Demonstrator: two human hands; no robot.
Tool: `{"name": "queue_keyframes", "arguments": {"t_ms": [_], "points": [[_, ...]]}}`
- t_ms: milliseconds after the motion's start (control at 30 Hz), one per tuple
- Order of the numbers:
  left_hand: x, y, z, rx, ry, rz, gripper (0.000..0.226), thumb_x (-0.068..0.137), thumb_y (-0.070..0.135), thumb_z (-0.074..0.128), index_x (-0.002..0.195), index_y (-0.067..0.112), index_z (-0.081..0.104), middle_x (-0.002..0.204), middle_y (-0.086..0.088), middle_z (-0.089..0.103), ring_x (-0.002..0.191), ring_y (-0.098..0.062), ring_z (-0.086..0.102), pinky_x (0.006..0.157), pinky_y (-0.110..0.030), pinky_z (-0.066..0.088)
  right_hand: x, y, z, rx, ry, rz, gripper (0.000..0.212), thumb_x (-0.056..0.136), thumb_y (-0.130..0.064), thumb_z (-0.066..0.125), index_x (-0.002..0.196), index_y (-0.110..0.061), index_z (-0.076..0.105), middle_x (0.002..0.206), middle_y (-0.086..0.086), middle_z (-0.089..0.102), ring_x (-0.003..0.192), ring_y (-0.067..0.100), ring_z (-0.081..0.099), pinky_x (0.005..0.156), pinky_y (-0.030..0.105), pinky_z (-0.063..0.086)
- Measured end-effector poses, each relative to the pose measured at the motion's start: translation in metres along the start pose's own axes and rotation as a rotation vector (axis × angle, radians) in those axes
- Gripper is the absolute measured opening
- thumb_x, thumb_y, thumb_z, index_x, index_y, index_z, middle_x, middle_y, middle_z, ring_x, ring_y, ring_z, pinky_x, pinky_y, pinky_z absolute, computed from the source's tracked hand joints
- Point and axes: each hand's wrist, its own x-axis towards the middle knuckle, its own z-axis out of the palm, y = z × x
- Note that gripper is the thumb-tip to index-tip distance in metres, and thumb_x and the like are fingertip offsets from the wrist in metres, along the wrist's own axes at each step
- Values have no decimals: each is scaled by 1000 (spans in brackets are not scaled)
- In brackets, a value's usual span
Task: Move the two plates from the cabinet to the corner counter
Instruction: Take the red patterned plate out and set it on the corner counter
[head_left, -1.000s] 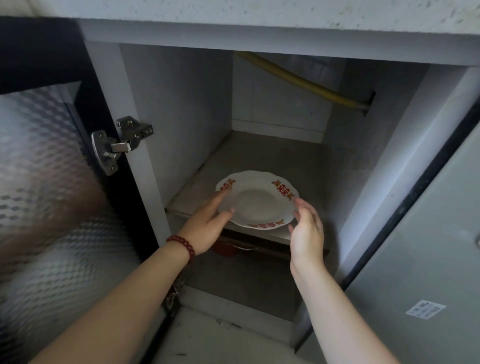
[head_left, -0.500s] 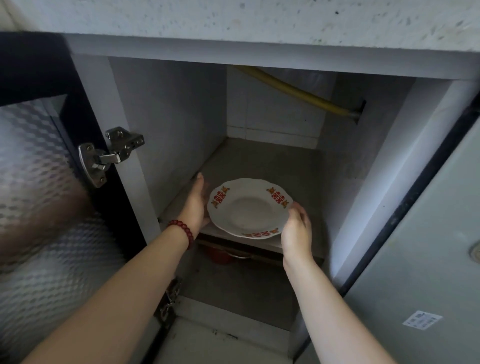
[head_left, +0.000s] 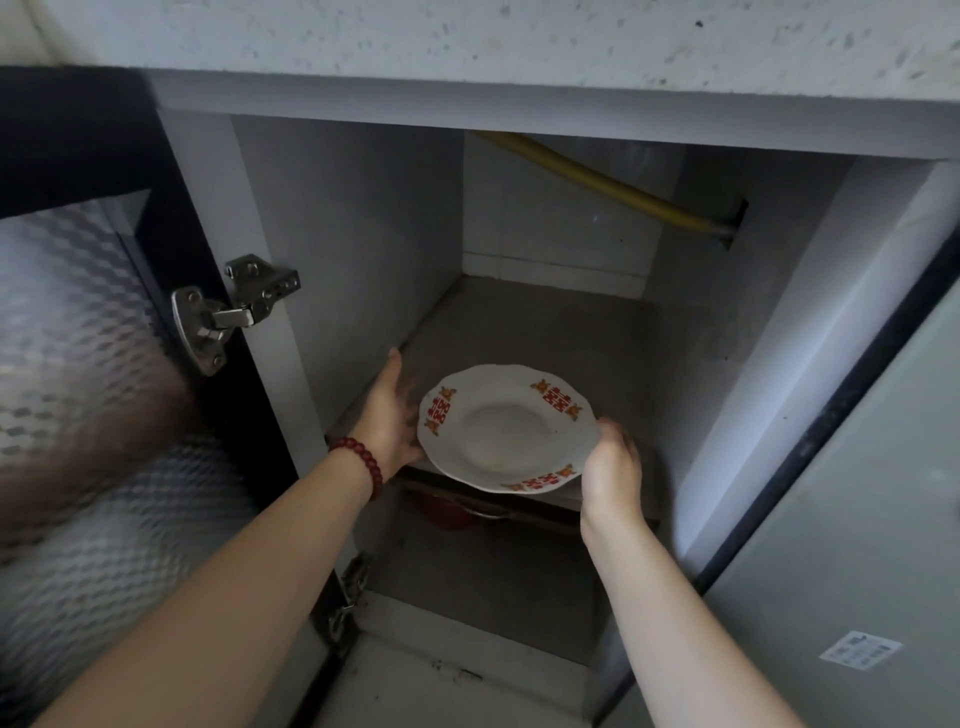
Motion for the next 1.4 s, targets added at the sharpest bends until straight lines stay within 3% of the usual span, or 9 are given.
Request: {"name": "queue_keyframes", "arguments": {"t_ms": [233,333,433,633,767,833,933,1233,1400], "points": [[1,-3,-7,82,77,-22,80,82,72,32,146,24,26,146,-15,40,127,-36,44,78,-48,46,4,-2,-5,62,13,54,33,98,-30,35,127,-25,49,94,-4,59,81,8,52,61,23,38],[2,-1,-6,48,68,-22,79,84,71,32,147,25,22,149,-15,36,131,-37,40,83,-52,42,5,-4,-4,70,-12,63,31,98,-29,35,125,-24,49,97,-1,60,86,14,55,66,27,42],[0,1,0,15,60,-43,80,83,71,32,147,23,23,148,-14,37,131,-35,40,84,-51,41,6,-6,-5,65,-38,67,35,98,-28,35,131,-24,45,106,0,59,97,18,54,85,33,43],[-12,5,-1,49,76,-60,82,81,72,33,147,26,24,148,-14,37,123,-32,46,62,-39,45,7,-10,-3,32,-70,88,41,100,-27,33,140,-23,39,122,4,53,114,23,52,92,35,42],[-22,8,-9,69,121,-39,81,78,75,33,145,28,29,148,-12,38,128,-33,42,88,-47,43,1,-13,2,50,-40,132,41,97,-34,38,137,-25,42,93,-3,57,83,15,55,80,34,45],[-35,15,-11,63,152,-66,81,77,76,33,144,29,31,146,-10,41,127,-33,44,98,-50,38,-10,-21,3,3,-13,170,45,95,-41,39,138,-27,41,106,1,61,99,22,57,93,41,43],[-69,29,-8,28,200,-122,81,76,77,34,142,31,34,142,-9,46,119,-30,49,91,-46,42,-38,-44,2,-15,-33,215,50,94,-42,41,140,-24,41,131,6,58,120,26,52,100,40,41],[-191,98,7,-55,323,-366,80,79,75,33,144,28,33,150,-3,37,133,-33,36,100,-50,32,-138,-129,-1,-152,-25,318,43,94,-43,38,123,-18,58,124,6,62,109,20,59,77,30,49],[-252,142,13,-56,373,-418,76,83,70,31,147,29,26,153,-4,32,136,-32,34,109,-53,27,-190,-177,3,-162,-57,440,51,93,-45,37,134,-18,49,135,9,54,118,24,54,100,42,44]]}}
